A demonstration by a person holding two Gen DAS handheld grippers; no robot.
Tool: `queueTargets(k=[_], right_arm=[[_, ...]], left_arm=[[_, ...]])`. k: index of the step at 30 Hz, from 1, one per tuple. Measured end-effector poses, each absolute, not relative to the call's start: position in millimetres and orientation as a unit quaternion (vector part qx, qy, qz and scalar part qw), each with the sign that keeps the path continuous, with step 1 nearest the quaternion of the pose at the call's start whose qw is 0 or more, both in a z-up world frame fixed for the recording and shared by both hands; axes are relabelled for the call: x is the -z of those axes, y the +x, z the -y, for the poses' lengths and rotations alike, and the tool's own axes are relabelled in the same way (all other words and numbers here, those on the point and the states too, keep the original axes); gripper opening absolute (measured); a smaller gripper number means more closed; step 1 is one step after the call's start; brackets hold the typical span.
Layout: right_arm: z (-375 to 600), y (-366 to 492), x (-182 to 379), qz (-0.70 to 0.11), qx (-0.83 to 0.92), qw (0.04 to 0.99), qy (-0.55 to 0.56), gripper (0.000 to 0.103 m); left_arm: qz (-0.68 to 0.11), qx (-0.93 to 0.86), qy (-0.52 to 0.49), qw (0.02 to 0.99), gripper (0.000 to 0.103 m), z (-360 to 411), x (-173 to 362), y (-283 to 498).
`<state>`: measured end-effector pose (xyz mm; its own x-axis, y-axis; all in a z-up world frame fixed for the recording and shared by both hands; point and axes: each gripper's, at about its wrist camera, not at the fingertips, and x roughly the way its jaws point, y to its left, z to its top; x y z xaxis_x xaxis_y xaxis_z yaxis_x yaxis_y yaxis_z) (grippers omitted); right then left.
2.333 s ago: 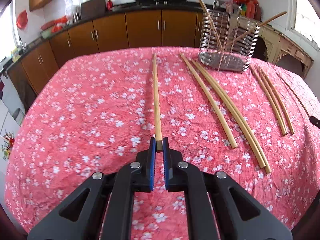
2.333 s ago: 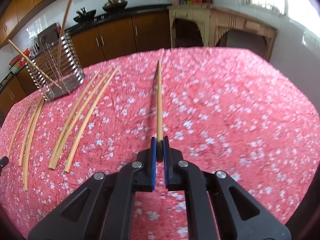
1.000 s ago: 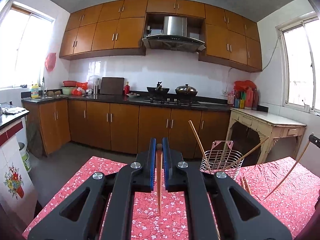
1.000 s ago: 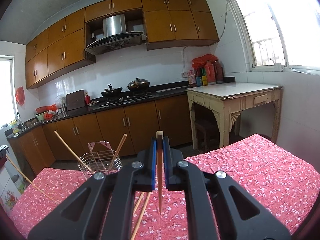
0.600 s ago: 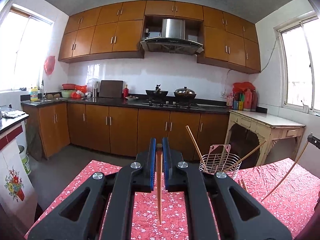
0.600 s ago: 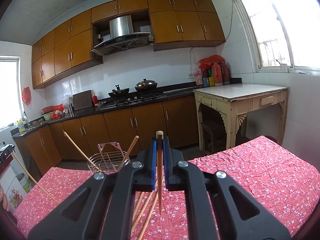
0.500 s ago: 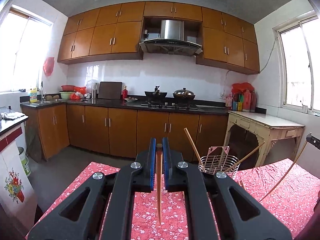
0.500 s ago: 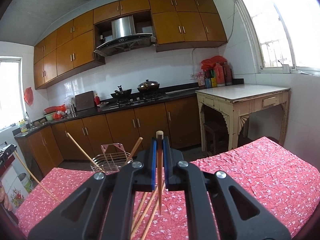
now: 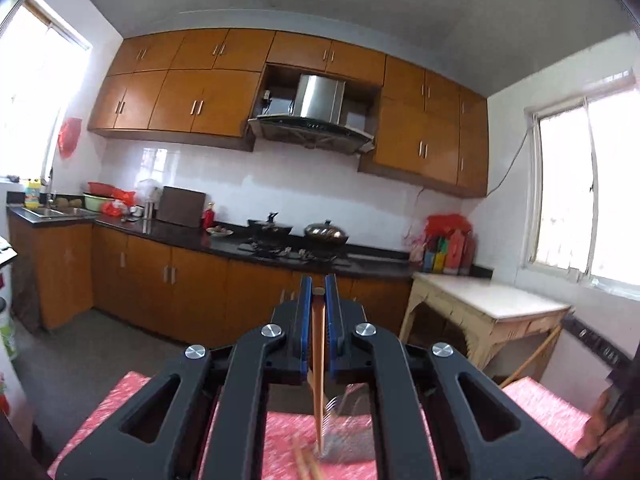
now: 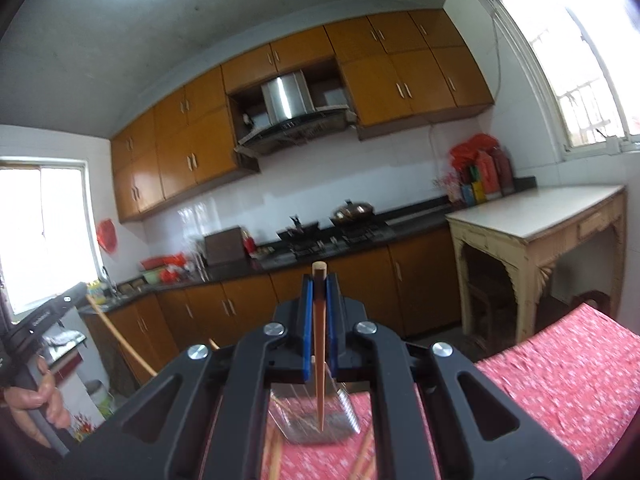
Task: Organize utensils
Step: 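Lift both chopsticks and carry them above the wire holder, then open both tools to drop the chopsticks into the wire holder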
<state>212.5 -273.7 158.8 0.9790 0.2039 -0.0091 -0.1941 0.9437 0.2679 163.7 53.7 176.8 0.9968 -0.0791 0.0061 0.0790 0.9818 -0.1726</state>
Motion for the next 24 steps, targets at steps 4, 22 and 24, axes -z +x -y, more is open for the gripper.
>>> queueTargets(k=[4,22,24], right_arm=[[253.5,243.5,-167.3,-0.003,-0.094,0.989,0.117,0.007],[227.1,387.3,-100.5,-0.130,-0.102,0.980,0.111,0.008],[226.5,397.9,-92.6,-0.151,-0.098,0.978,0.108,0.009]], left_arm=[[0.014,0.036,-0.106,0.994,0.006,-38.1,-187.6,193.4],[-0.055,0.004,-0.087,0.995,0.007,8.6,-120.7,306.4],[-0.079,0.000,-0.083,0.993,0.007,7.0,-112.4,313.0]])
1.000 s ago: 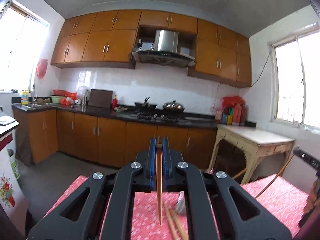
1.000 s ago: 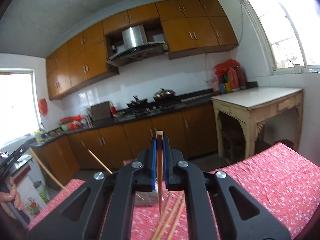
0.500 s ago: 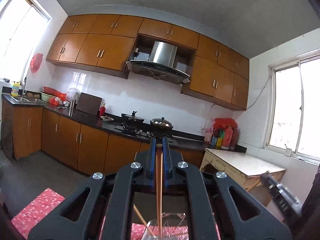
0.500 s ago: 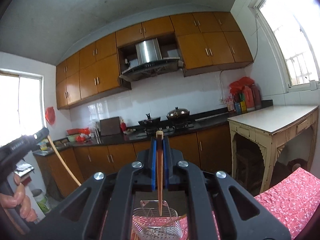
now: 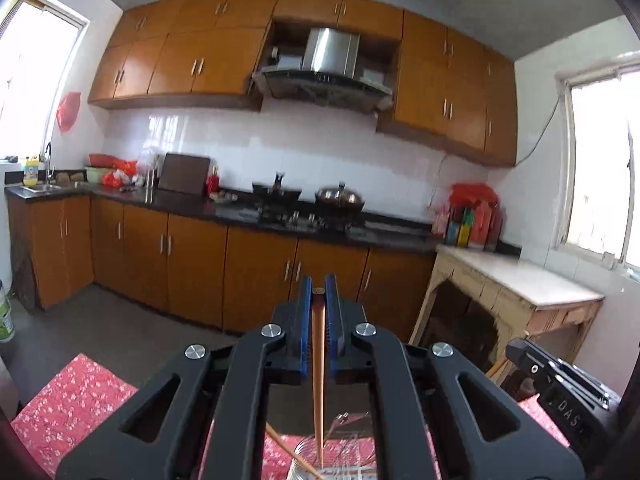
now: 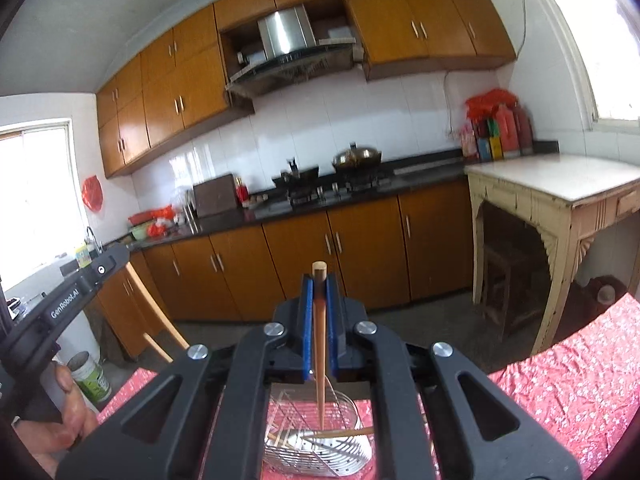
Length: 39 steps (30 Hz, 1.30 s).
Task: Organize utensils
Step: 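Open both tools to drop the chopsticks into the wire holder, then move both open tools back toward the remaining chopsticks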
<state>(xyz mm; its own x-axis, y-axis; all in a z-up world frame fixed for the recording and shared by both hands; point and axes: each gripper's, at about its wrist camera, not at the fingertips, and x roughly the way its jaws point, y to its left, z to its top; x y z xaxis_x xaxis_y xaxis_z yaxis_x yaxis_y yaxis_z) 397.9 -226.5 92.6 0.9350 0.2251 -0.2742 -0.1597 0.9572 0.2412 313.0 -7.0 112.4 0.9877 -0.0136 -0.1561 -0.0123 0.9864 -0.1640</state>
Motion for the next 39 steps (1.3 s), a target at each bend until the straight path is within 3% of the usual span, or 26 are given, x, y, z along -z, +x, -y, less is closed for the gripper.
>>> queueTargets(k=[1,3,5,7,8,16,26,30,39], right_arm=[[226.2,398.8,-89.7,-0.155,-0.091,0.978,0.103,0.010],[229.9,394.0,-87.3,-0.152,-0.079,0.980,0.100,0.032],[238.9,381.6,-88.6,-0.137,-0.070,0.982,0.106,0.038],[248.5,366.9,-91.7,-0.130,-0.064,0.983,0.111,0.038],[252.8,360.9,-92.8,-0.128,-0.059,0.984,0.112,0.038],[289.0,298.1,-74.2,-0.151,-0.019,0.980,0.127,0.039],[281.2,249.0,65.3,-0.314,-0.017,0.940,0.134,0.038],[259.3,239.3,111.0,-0.374,-0.038,0.919,0.123,0.031],[224.2,243.7,137.9,-0.415,-0.032,0.906,0.074,0.027]], left_arm=[[-0.090,-0.002,-0.083,0.993,0.007,5.0,-110.2,314.5],[-0.097,-0.005,-0.086,0.992,0.007,-1.5,-109.5,310.1],[-0.097,-0.011,-0.084,0.992,0.013,-7.6,-115.5,308.0],[-0.092,-0.020,-0.082,0.992,0.034,-16.4,-119.9,293.7],[-0.089,-0.022,-0.083,0.992,0.036,-20.3,-122.7,289.0],[-0.101,-0.044,-0.075,0.991,0.042,-50.3,-116.0,235.0],[-0.185,-0.062,-0.071,0.978,0.057,-65.7,-27.3,179.1],[-0.227,-0.045,-0.047,0.972,0.061,-54.4,15.2,168.6],[-0.282,-0.014,-0.036,0.959,0.062,-40.5,52.6,167.3]])
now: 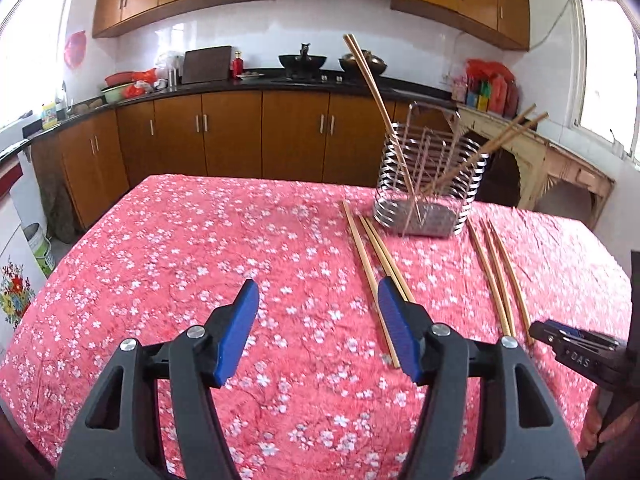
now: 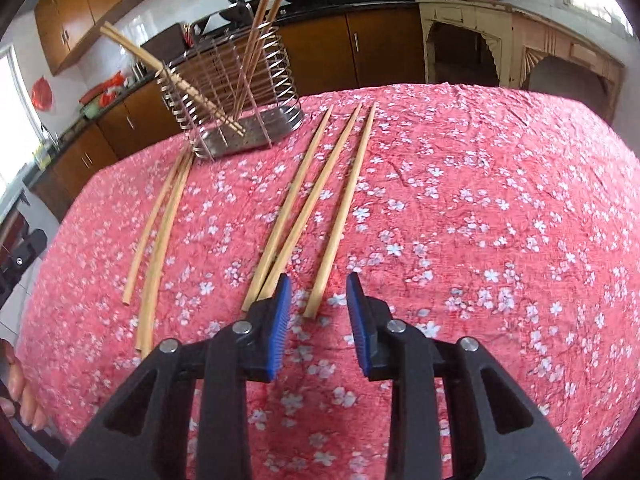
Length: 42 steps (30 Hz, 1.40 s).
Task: Organize utensils
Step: 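Move both open tools back toward the remaining chopsticks, then grasp a chopstick with the right tool while the left tool grasps another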
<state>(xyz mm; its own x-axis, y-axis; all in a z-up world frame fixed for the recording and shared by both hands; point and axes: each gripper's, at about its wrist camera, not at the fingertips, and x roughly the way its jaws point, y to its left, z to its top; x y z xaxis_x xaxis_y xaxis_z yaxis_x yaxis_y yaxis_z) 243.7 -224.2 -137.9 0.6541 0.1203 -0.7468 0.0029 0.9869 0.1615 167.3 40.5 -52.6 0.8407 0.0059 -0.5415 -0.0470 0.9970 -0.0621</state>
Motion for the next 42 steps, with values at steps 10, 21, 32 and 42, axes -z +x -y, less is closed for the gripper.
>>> queueTargets(k=[10,21,32,42], right_arm=[[251.9,256.1,140.6,-0.420,0.011,0.901,0.102,0.007],[320.3,267.2,139.3,-0.417,0.086,0.889,0.168,0.007],[329.0,280.6,141.1,-0.416,0.096,0.889,0.166,0.007],[333.8,280.0,143.5,-0.407,0.115,0.896,0.137,0.007]], left_arm=[[-0.337,0.016,-0.031,0.941,0.062,-17.1,85.3,173.3],[-0.407,0.017,-0.017,0.913,0.047,8.5,110.8,203.0],[-0.427,-0.042,-0.025,0.903,0.007,-33.2,114.1,225.5],[-0.415,-0.005,-0.022,0.910,0.008,-67.8,114.6,227.6]])
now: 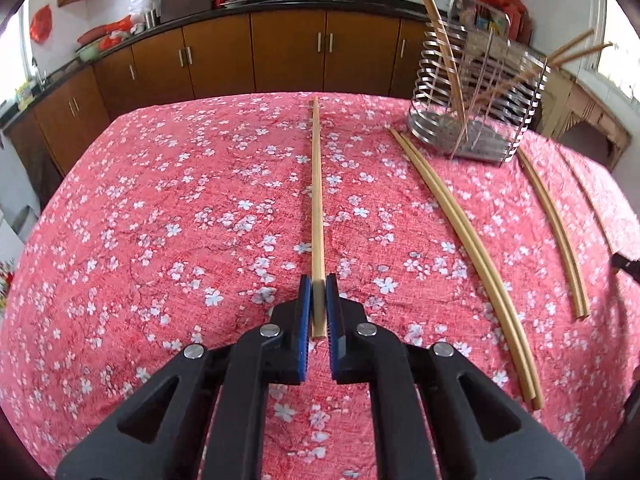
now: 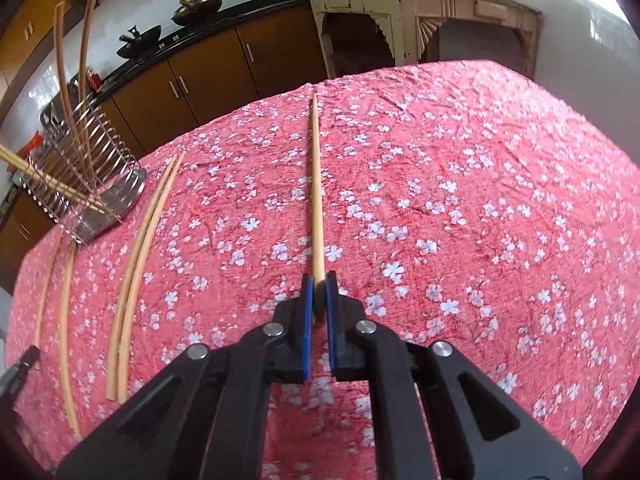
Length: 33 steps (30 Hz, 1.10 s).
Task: Organize utensils
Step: 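Grasp a chopstick with the right tool while the left tool grasps another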
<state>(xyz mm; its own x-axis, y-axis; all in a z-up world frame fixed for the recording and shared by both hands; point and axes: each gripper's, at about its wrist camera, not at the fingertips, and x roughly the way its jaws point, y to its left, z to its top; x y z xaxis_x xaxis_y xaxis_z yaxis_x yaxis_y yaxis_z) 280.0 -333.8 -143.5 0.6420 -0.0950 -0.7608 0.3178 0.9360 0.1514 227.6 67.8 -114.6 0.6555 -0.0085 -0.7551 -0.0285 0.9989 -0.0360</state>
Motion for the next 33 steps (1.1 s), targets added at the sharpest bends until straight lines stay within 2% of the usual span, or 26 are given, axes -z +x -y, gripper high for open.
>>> queueTargets(k=[2,3,4,10,20,24,33], right_arm=[[329.7,279.3,143.4,-0.406,0.120,0.897,0.126,0.007],[329.7,279.6,143.4,-0.406,0.121,0.897,0.126,0.007],[330.2,279.3,143.4,-0.405,0.119,0.897,0.129,0.008],[330.0,279.4,143.1,-0.406,0.120,0.897,0.126,0.007],[322.1,278.7,141.3,-0.413,0.121,0.898,0.092,0.008],[323.0,276.2,141.3,-0.413,0.120,0.898,0.094,0.008],[323.1,274.1,141.1,-0.413,0.121,0.898,0.093,0.008]], left_arm=[[-0.412,-0.004,-0.032,0.910,0.017,-73.4,114.8,225.4],[-0.412,-0.007,-0.037,0.910,0.033,-76.8,115.3,224.1],[-0.412,-0.010,-0.041,0.910,0.045,-78.7,115.3,223.2],[-0.416,-0.012,-0.045,0.908,0.045,-75.2,112.1,230.0],[-0.423,-0.020,0.011,0.906,0.047,-55.6,114.7,230.0],[-0.426,-0.013,0.010,0.905,0.038,-56.1,115.3,227.8],[-0.426,-0.015,0.014,0.905,0.037,-56.4,114.7,226.2]])
